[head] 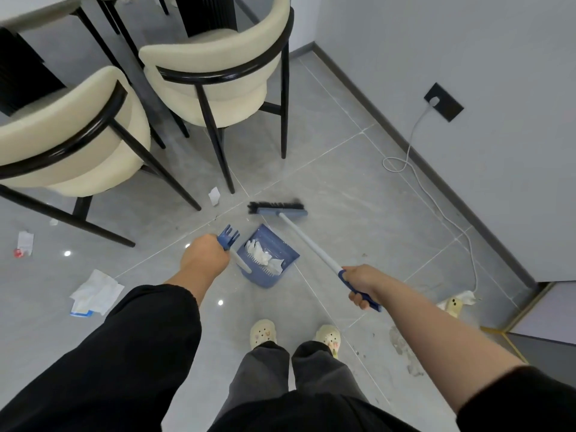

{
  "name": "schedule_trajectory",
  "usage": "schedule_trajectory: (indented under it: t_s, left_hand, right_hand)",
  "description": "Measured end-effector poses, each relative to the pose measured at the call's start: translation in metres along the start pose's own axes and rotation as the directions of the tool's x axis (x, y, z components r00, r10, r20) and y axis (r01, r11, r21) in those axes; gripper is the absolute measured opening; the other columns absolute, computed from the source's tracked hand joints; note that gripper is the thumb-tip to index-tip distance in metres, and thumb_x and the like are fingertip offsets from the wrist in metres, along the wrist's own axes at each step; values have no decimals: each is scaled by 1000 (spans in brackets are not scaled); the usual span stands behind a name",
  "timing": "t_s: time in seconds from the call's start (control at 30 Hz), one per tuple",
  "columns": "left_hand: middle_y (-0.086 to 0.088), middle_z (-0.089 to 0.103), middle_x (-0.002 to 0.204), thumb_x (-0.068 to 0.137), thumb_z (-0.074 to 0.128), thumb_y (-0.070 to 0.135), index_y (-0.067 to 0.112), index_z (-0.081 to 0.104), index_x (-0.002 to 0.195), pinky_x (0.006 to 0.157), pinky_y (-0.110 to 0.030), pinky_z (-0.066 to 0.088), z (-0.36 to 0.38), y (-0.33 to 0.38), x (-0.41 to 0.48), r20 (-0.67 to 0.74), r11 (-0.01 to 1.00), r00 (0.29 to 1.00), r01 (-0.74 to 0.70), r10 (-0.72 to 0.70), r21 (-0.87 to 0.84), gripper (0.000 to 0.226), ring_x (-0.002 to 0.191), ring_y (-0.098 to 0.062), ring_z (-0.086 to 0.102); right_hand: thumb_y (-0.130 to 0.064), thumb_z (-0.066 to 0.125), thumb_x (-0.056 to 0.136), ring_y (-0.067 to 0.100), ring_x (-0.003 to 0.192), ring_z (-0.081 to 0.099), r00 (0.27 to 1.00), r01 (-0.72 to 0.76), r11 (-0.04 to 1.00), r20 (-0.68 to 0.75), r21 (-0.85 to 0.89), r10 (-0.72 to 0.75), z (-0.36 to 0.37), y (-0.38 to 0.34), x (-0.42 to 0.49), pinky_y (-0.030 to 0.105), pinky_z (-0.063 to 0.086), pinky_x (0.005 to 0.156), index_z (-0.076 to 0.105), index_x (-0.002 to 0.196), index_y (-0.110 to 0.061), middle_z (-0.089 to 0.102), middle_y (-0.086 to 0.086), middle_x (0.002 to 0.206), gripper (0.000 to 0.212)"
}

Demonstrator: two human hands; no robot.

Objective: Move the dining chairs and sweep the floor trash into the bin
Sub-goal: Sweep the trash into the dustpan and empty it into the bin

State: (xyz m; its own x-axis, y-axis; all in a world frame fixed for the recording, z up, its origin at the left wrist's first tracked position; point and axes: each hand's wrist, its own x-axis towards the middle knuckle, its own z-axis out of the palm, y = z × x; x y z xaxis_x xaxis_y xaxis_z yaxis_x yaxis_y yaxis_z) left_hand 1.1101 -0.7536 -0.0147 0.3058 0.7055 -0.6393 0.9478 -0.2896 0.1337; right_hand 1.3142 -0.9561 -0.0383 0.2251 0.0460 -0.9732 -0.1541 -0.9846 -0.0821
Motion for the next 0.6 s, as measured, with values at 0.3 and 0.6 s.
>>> schedule_trajectory:
  t_s: [0.3, 0.6]
  left_hand:
    - [-21, 67, 98, 93, 47, 5, -1, 59, 110, 83, -40, 56, -4, -13, -9, 21, 999, 999, -28, 28, -34, 21, 89, -33, 67]
    - [-17, 62, 95, 91, 49, 5, 1, 60, 112, 76, -34, 50, -11, -51, -10, 50, 991, 991, -126, 124, 42, 24, 84, -30, 59]
  right_hand:
    - [-29, 46, 98, 10, 29, 33, 982, -117, 949, 174, 291, 68, -11, 64, -35, 13, 29, 30, 47, 93, -6, 44, 6, 49, 24]
    - [-19, 37, 98, 11, 26, 25, 994, -103, 984, -9, 142, 106, 5, 37, -6, 9, 22, 34, 37, 74, -9, 36, 4, 52, 26]
